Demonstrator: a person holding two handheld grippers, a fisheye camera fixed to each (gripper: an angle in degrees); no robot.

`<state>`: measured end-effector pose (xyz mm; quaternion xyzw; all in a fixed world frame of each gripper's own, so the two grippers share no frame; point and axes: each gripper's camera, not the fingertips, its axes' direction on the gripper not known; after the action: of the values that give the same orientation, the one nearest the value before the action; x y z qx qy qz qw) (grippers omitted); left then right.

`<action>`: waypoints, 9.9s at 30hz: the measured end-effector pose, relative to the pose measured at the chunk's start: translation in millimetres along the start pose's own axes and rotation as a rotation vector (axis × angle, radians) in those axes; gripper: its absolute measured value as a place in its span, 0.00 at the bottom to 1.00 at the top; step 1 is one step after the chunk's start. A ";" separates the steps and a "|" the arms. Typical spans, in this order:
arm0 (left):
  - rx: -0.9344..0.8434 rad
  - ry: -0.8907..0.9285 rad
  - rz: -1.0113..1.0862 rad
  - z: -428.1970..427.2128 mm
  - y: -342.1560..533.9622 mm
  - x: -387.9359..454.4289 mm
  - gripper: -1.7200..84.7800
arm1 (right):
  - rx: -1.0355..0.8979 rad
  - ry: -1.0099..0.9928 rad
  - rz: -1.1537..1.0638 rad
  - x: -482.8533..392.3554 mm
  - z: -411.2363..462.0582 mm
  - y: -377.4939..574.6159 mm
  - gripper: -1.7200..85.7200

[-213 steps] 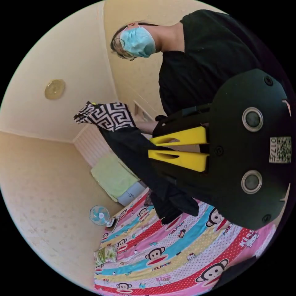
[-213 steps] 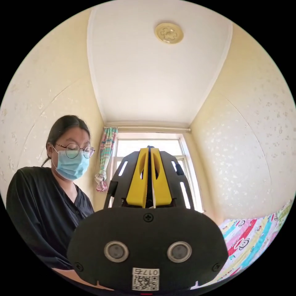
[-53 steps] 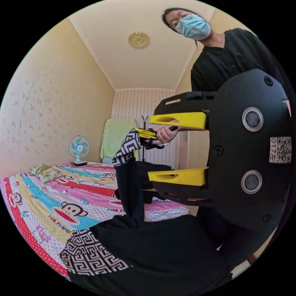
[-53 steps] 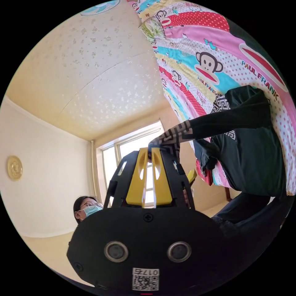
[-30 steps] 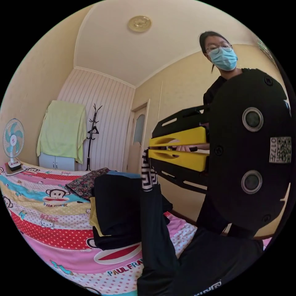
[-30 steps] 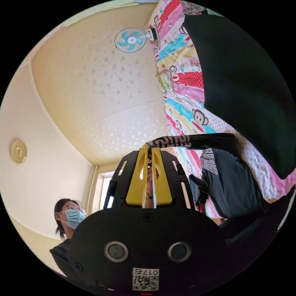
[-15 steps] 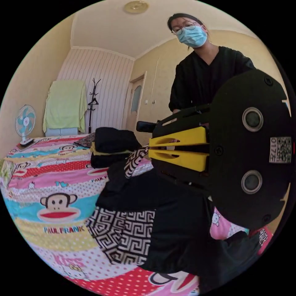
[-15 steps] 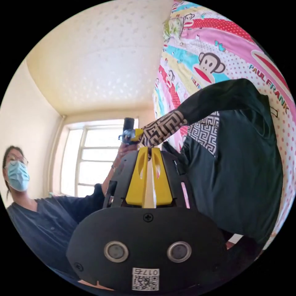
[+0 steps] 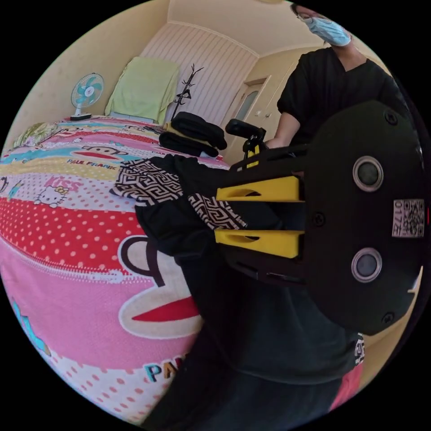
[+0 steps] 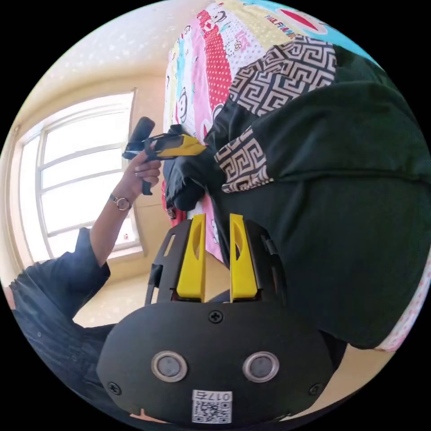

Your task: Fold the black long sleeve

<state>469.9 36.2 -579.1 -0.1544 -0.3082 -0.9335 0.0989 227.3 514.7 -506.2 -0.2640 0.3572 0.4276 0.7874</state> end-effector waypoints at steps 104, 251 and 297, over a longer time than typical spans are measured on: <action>0.355 -0.026 -0.380 164.4 293.5 2.2 0.08 | -0.039 0.354 0.238 88.6 -245.2 47.0 0.08; 0.281 0.315 -0.057 391.3 55.7 31.8 0.06 | 0.268 -0.529 0.833 48.4 -325.1 210.8 0.19; 0.278 -1.481 0.524 528.8 202.8 501.6 0.01 | 0.539 0.804 -0.010 -192.9 -255.2 387.2 0.02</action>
<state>179.0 151.5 109.6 -0.7881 -0.3610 -0.4877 0.1031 -265.5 428.9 -551.4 -0.1965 0.7298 0.1802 0.6295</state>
